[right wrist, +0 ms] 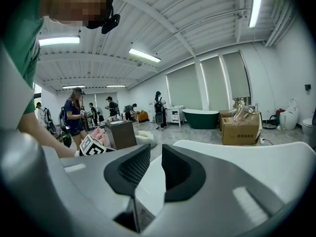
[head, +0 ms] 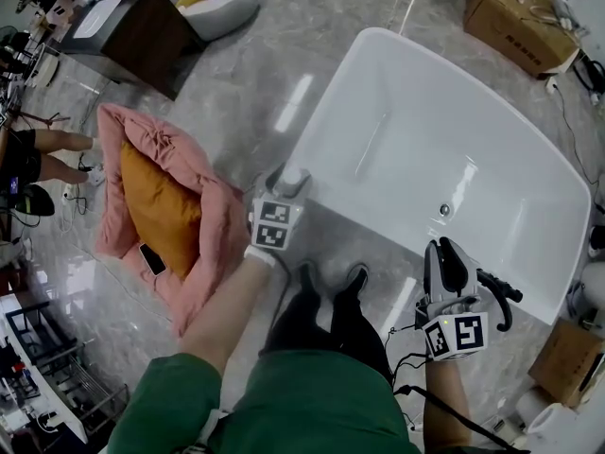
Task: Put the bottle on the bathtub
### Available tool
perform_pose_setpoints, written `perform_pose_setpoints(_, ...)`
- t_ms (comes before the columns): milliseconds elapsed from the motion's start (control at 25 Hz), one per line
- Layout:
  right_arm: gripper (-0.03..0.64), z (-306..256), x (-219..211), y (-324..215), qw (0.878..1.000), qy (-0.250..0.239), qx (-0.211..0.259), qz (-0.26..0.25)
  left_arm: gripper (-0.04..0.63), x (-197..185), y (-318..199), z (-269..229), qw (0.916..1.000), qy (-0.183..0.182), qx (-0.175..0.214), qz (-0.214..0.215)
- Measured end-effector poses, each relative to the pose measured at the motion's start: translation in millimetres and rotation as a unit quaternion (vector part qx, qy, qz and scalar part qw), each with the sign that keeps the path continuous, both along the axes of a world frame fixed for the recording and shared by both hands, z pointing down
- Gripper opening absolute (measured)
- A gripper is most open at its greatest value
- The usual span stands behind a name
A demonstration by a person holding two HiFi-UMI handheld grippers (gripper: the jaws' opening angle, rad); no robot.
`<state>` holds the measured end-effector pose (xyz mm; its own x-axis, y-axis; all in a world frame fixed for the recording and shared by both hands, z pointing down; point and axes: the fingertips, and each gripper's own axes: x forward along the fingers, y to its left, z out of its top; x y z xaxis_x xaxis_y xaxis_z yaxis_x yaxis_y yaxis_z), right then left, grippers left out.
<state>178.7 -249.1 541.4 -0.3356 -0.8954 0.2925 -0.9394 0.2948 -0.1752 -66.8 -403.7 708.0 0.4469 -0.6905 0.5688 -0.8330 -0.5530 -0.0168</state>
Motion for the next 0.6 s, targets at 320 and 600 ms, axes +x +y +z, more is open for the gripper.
perform_pose_setpoints(320,0.072,-12.4,-3.0,2.1,1.000,0.004,0.010,-0.001,0.256,-13.1,13.2,-73.0,0.9966,0.042,0.066,-0.028)
perform_pose_setpoints(600,0.072,-36.4,0.5,3.3,1.000,0.001,0.030,-0.002,0.177,3.0,35.7,-175.8,0.9865,0.083,0.141,-0.012)
